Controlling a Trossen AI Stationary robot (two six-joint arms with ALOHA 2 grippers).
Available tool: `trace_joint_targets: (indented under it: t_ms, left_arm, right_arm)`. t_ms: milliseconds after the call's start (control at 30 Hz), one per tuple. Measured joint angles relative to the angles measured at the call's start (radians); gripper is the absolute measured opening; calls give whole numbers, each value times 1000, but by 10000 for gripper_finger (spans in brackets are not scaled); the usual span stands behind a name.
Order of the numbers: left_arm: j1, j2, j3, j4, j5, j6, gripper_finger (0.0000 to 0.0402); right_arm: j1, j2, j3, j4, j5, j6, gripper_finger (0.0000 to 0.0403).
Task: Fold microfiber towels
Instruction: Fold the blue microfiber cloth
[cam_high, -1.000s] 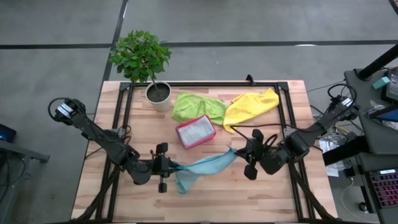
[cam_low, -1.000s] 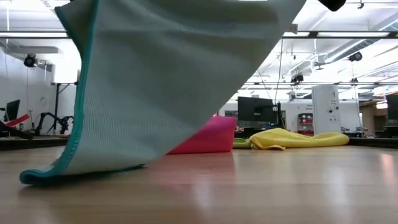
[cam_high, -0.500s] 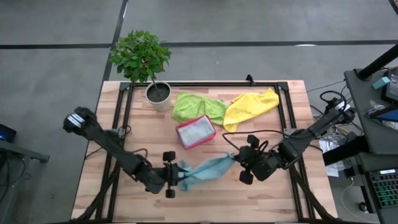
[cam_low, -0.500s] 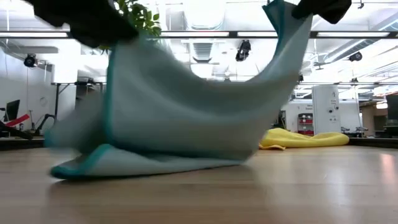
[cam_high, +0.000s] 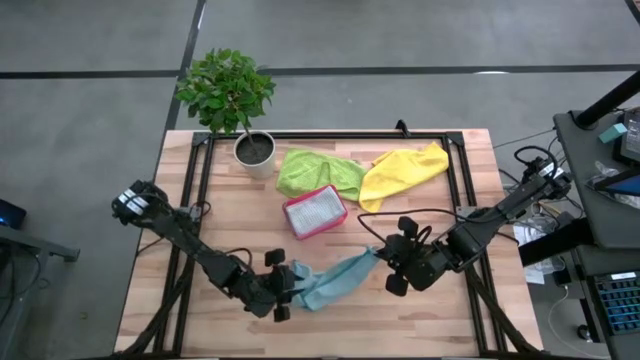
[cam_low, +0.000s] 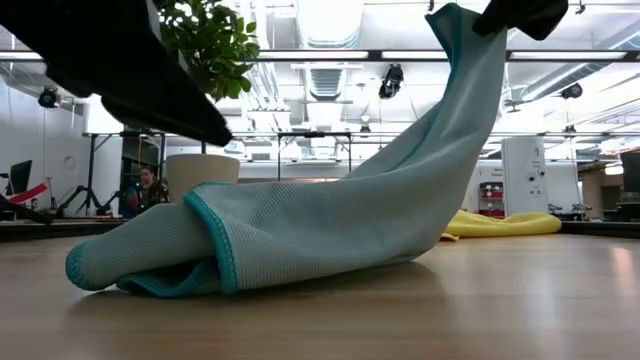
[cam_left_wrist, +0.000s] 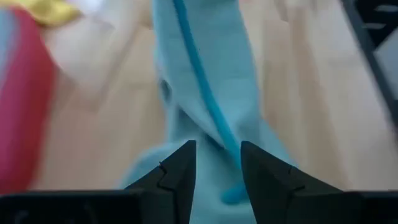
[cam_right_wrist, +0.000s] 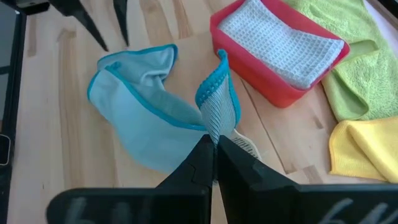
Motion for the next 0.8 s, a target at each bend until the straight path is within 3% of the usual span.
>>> trace_joint_targets:
  t_ms: [100, 433, 800]
  left_arm:
    - [0, 7, 0, 2, 73, -54, 111]
    - [16, 149, 27, 51, 97, -50, 117]
    - [16, 148, 50, 62, 261, -53, 116]
  right_arm:
    - [0, 0, 0, 0, 0, 1, 9]
    - [0, 1, 0, -4, 0, 3, 9]
    - [0, 1, 0, -12, -18, 3, 9]
